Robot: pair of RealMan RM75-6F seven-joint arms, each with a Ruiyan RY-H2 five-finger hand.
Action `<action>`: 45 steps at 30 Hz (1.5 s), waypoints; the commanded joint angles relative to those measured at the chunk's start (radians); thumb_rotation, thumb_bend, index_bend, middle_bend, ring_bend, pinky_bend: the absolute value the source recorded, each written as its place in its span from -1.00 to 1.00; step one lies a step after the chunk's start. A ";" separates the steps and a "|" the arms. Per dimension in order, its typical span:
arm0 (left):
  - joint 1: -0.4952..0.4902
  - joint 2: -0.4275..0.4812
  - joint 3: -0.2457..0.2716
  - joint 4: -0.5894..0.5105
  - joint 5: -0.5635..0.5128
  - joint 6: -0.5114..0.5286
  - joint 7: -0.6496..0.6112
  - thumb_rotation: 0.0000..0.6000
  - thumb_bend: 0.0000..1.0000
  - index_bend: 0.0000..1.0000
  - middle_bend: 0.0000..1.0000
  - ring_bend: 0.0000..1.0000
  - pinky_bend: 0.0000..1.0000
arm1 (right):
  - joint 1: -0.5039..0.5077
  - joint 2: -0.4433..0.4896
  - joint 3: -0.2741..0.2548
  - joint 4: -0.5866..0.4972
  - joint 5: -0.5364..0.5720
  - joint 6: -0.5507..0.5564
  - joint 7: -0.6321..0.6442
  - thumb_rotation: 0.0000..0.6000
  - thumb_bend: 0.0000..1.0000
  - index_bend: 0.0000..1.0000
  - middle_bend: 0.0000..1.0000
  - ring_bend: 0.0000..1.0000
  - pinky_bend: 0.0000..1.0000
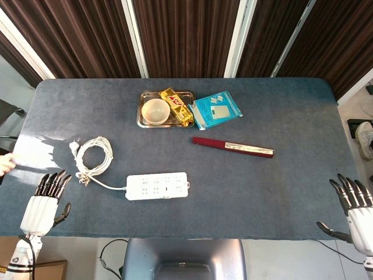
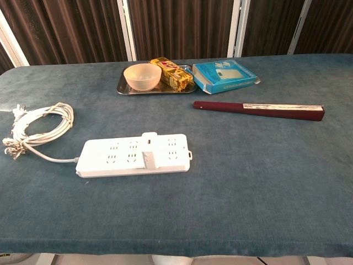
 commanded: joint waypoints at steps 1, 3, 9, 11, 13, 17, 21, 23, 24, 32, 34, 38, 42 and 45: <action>-0.001 0.002 0.007 -0.005 0.002 -0.008 0.007 1.00 -0.15 -1.00 -1.00 -1.00 -0.92 | 0.003 0.000 -0.003 -0.002 -0.002 -0.008 -0.005 1.00 -0.67 -1.00 -1.00 -1.00 -1.00; -0.005 -0.004 0.014 -0.004 0.016 -0.012 0.004 1.00 -0.14 -1.00 -1.00 -1.00 -0.92 | 0.006 -0.001 -0.004 -0.003 -0.008 -0.010 -0.011 1.00 -0.67 -1.00 -1.00 -1.00 -1.00; -0.017 -0.036 0.027 0.015 0.065 0.001 -0.057 1.00 -0.19 -1.00 -1.00 -1.00 -0.90 | 0.015 -0.003 -0.003 -0.008 -0.006 -0.027 -0.023 1.00 -0.67 -1.00 -1.00 -1.00 -1.00; -0.039 -0.083 0.041 0.041 0.119 0.001 -0.110 1.00 -0.22 -1.00 -1.00 -1.00 -0.88 | 0.034 -0.009 0.003 -0.011 -0.002 -0.057 -0.045 1.00 -0.67 -1.00 -1.00 -1.00 -1.00; -0.097 -0.169 0.044 0.050 0.177 -0.051 -0.090 1.00 -0.23 -1.00 -1.00 -1.00 -0.88 | 0.069 -0.014 0.019 -0.024 0.017 -0.111 -0.061 1.00 -0.67 -1.00 -1.00 -1.00 -1.00; -0.138 -0.284 0.031 0.073 0.175 -0.116 -0.001 1.00 -0.23 -1.00 -1.00 -1.00 -0.88 | 0.094 -0.011 0.038 -0.043 0.049 -0.147 -0.060 1.00 -0.67 -1.00 -1.00 -1.00 -1.00; -0.175 -0.399 -0.001 0.116 0.119 -0.205 0.110 1.00 -0.22 -1.00 -1.00 -1.00 -0.89 | 0.109 -0.011 0.052 -0.050 0.079 -0.171 -0.050 1.00 -0.67 -1.00 -1.00 -1.00 -1.00; -0.193 -0.458 -0.028 0.151 0.092 -0.226 0.159 1.00 -0.22 -1.00 -1.00 -1.00 -0.89 | 0.116 -0.009 0.053 -0.053 0.086 -0.184 -0.045 1.00 -0.67 -1.00 -1.00 -1.00 -1.00; -0.201 -0.481 -0.040 0.167 0.084 -0.231 0.180 1.00 -0.22 -1.00 -1.00 -1.00 -0.89 | 0.119 -0.007 0.053 -0.054 0.089 -0.190 -0.045 1.00 -0.67 -1.00 -1.00 -1.00 -1.00; -0.246 -0.610 -0.088 0.234 0.029 -0.252 0.266 1.00 -0.22 -1.00 -1.00 -1.00 -0.88 | 0.134 -0.005 0.059 -0.060 0.115 -0.215 -0.049 1.00 -0.67 -1.00 -1.00 -1.00 -1.00; -0.259 -0.632 -0.096 0.244 0.021 -0.255 0.281 1.00 -0.23 -1.00 -1.00 -1.00 -0.88 | 0.135 -0.004 0.056 -0.060 0.114 -0.218 -0.048 1.00 -0.67 -1.00 -1.00 -1.00 -1.00; -0.274 -0.662 -0.103 0.257 0.005 -0.260 0.289 1.00 -0.23 -1.00 -1.00 -1.00 -0.87 | 0.135 -0.005 0.054 -0.057 0.120 -0.219 -0.049 1.00 -0.67 -1.00 -1.00 -1.00 -1.00; -0.293 -0.688 -0.110 0.276 -0.011 -0.269 0.281 1.00 -0.23 -1.00 -1.00 -1.00 -0.85 | 0.136 -0.005 0.054 -0.057 0.128 -0.223 -0.045 1.00 -0.67 -1.00 -1.00 -1.00 -1.00; -0.305 -0.699 -0.114 0.279 -0.023 -0.278 0.273 1.00 -0.23 -1.00 -1.00 -1.00 -0.83 | 0.137 -0.004 0.052 -0.056 0.128 -0.222 -0.042 1.00 -0.67 -1.00 -1.00 -1.00 -1.00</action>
